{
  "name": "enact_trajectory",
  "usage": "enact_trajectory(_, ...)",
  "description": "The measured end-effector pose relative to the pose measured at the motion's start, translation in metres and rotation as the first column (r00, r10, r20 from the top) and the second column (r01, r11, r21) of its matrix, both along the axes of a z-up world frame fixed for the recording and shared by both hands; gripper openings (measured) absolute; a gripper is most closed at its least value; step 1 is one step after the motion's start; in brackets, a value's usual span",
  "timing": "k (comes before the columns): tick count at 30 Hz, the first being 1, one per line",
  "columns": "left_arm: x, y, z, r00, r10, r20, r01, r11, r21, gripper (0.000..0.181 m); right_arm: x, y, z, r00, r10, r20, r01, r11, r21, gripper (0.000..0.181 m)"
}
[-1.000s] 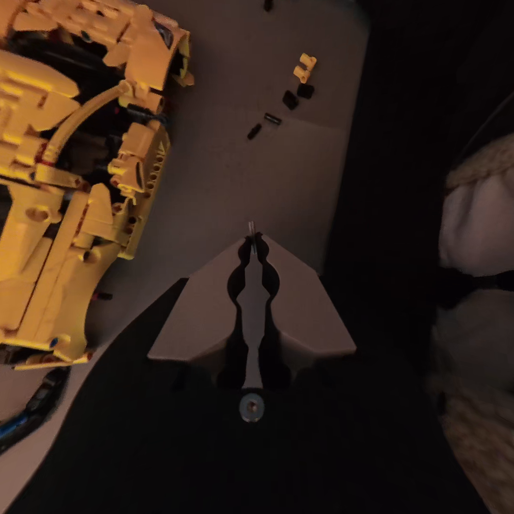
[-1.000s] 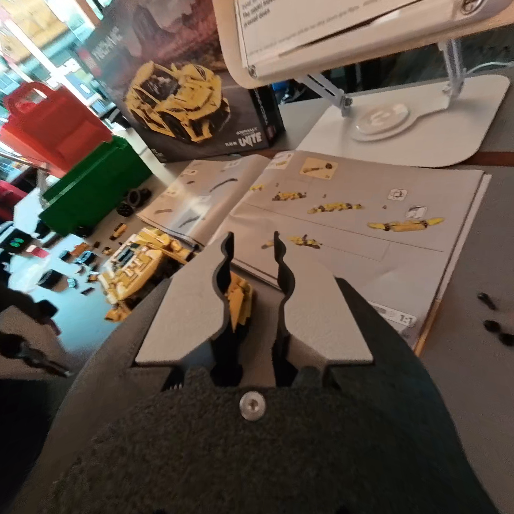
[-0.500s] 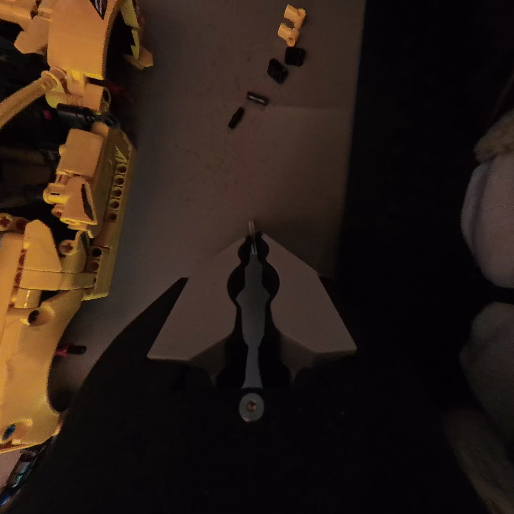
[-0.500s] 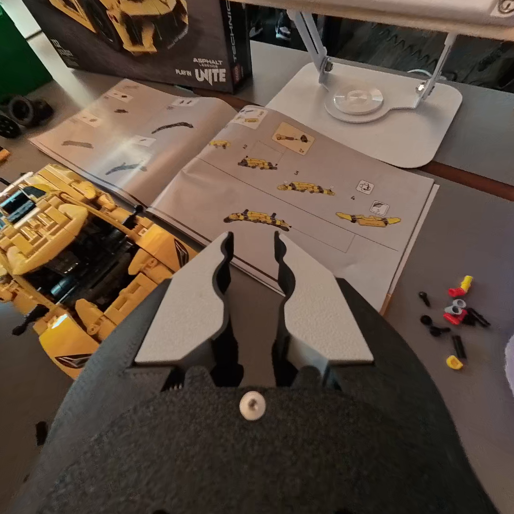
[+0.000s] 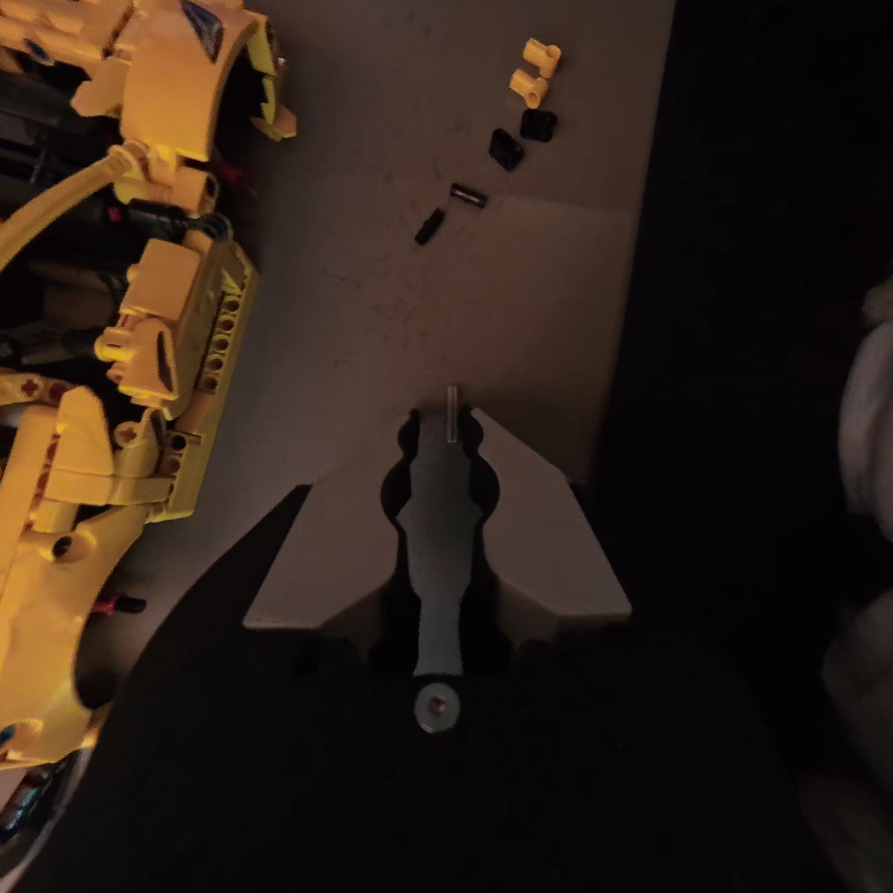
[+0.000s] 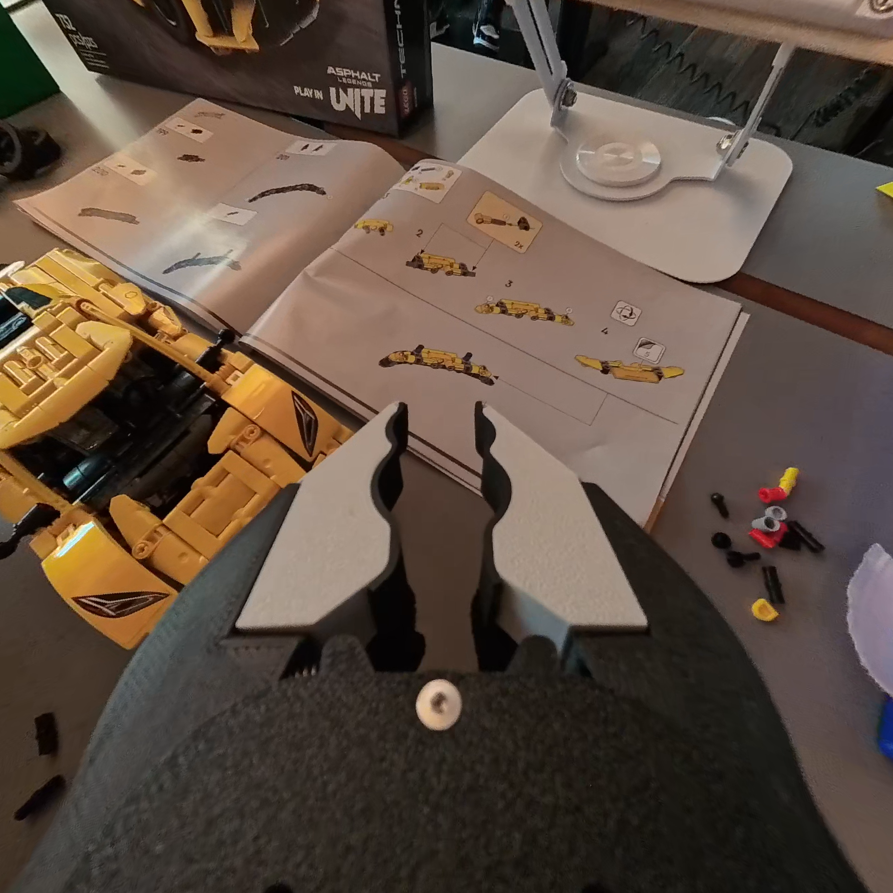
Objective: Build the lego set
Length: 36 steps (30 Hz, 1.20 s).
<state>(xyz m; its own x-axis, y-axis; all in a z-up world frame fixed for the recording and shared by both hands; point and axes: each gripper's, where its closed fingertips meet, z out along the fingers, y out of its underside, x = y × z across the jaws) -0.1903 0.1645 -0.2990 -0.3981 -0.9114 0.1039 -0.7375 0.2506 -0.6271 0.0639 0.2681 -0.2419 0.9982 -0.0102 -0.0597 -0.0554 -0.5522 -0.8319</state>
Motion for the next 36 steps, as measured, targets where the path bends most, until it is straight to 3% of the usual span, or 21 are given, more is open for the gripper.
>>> enact_trajectory(4, -0.002, 0.008, 0.022, 0.993, 0.088, 0.084, -0.077, 0.988, -0.132, 0.024, 0.001, 0.0, -0.002, 1.0, 0.0, 0.011, 0.0, 1.0, -0.005, 0.027)
enact_trajectory(7, -0.013, 0.034, 0.052, 0.958, 0.207, 0.196, -0.162, 0.961, -0.225, 0.024, 0.001, -0.001, -0.002, 1.0, -0.002, 0.009, 0.002, 1.0, -0.005, 0.027)
enact_trajectory(11, -0.048, 0.094, 0.094, 0.844, 0.417, 0.337, -0.308, 0.892, -0.332, 0.024, 0.003, 0.0, 0.004, 1.0, -0.012, 0.014, 0.012, 1.0, 0.029, 0.027)
enact_trajectory(13, -0.072, 0.133, 0.105, 0.769, 0.525, 0.364, -0.425, 0.846, -0.323, 0.024, 0.005, 0.001, 0.006, 0.999, -0.023, 0.026, 0.022, 0.999, 0.048, 0.027)
enact_trajectory(16, -0.107, 0.176, 0.107, 0.706, 0.606, 0.367, -0.558, 0.795, -0.238, 0.021, 0.005, 0.003, 0.005, 0.998, -0.023, 0.05, 0.021, 0.999, 0.044, 0.028)
enact_trajectory(19, -0.125, 0.198, 0.105, 0.669, 0.641, 0.376, -0.625, 0.759, -0.182, 0.021, -0.005, 0.009, 0.003, 1.0, 0.007, -0.003, -0.007, 0.999, 0.043, 0.029)
enact_trajectory(22, -0.128, 0.207, 0.099, 0.659, 0.655, 0.37, -0.649, 0.744, -0.162, 0.021, -0.021, 0.018, 0.008, 0.998, 0.032, -0.05, -0.029, 0.997, 0.066, 0.03)
enact_trajectory(26, -0.121, 0.211, 0.088, 0.675, 0.643, 0.361, -0.644, 0.753, -0.136, 0.022, -0.031, 0.026, 0.011, 0.999, 0.052, -0.009, -0.052, 0.998, 0.043, 0.031)
enact_trajectory(36, -0.12, 0.224, 0.084, 0.669, 0.662, 0.338, -0.664, 0.737, -0.13, 0.022, -0.034, 0.029, 0.007, 0.998, 0.057, -0.016, -0.056, 0.998, 0.032, 0.031)
